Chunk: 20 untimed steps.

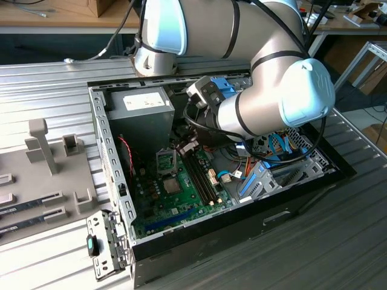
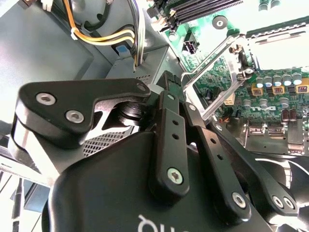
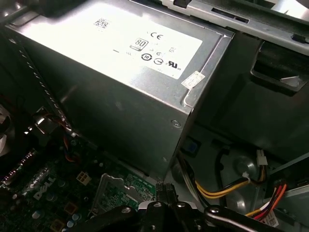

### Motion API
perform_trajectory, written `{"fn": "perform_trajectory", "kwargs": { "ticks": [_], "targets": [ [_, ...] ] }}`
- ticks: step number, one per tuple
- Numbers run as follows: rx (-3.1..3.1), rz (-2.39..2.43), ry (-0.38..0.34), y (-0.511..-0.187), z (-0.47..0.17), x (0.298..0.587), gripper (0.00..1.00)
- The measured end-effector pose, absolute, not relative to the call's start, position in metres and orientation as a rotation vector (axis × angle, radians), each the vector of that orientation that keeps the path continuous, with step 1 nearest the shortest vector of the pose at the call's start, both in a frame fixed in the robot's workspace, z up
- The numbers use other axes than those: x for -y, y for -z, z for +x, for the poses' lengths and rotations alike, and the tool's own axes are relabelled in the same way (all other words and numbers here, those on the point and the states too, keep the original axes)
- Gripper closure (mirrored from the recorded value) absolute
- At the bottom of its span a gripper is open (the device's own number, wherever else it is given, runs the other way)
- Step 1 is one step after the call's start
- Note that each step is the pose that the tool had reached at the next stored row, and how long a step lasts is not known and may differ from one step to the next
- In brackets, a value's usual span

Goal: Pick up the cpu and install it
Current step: 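Close the cpu cover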

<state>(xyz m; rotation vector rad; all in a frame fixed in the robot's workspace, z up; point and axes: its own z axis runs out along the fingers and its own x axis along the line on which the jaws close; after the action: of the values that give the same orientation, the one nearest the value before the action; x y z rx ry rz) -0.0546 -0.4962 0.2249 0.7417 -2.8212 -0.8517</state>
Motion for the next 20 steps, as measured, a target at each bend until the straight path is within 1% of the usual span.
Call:
{"fn": "perform_trajectory", "kwargs": {
  "ticks": [15, 18, 20],
  "targets": [
    [2.816, 0.739, 0.853, -0.225, -0.051, 0.498, 0.89],
    [2.813, 0.733, 0.834, -0.223, -0.043, 0.496, 0.89],
    [2.818, 0.73, 0.798, -0.222, -0.042, 0.488, 0.89]
  ]
}}
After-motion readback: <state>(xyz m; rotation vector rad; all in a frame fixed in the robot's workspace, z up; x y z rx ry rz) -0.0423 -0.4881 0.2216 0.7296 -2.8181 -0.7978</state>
